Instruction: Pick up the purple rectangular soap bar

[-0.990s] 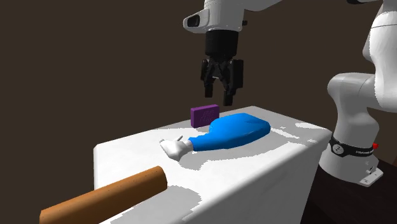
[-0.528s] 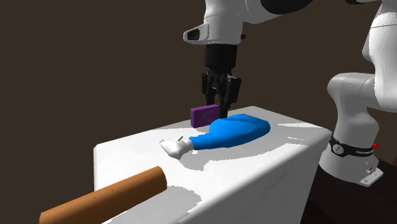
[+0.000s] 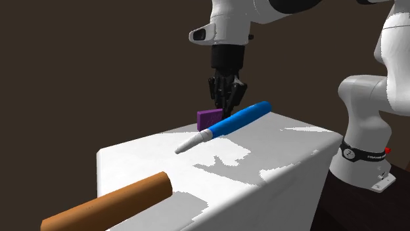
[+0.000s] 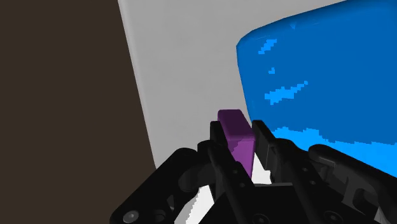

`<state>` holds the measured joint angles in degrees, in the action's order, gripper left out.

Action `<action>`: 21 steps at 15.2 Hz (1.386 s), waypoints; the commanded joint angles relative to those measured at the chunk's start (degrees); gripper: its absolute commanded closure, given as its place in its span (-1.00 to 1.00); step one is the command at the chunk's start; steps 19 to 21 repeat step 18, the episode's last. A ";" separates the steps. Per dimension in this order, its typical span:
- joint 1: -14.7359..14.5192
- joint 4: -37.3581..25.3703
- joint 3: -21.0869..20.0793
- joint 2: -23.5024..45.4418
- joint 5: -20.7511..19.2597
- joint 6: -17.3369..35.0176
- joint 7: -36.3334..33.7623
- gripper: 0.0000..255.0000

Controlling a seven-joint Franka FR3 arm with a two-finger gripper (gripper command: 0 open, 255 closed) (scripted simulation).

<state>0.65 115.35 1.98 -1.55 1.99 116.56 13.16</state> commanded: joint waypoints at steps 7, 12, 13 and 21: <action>0.45 -3.09 0.23 -0.44 -0.19 -4.43 -0.27 1.00; 0.57 -6.36 0.12 -0.95 -0.25 -8.21 -0.39 1.00; 0.60 -7.06 0.10 -1.02 -0.26 -8.97 -0.41 1.00; 0.71 -9.34 -0.01 -1.14 -0.28 -11.38 -0.48 1.00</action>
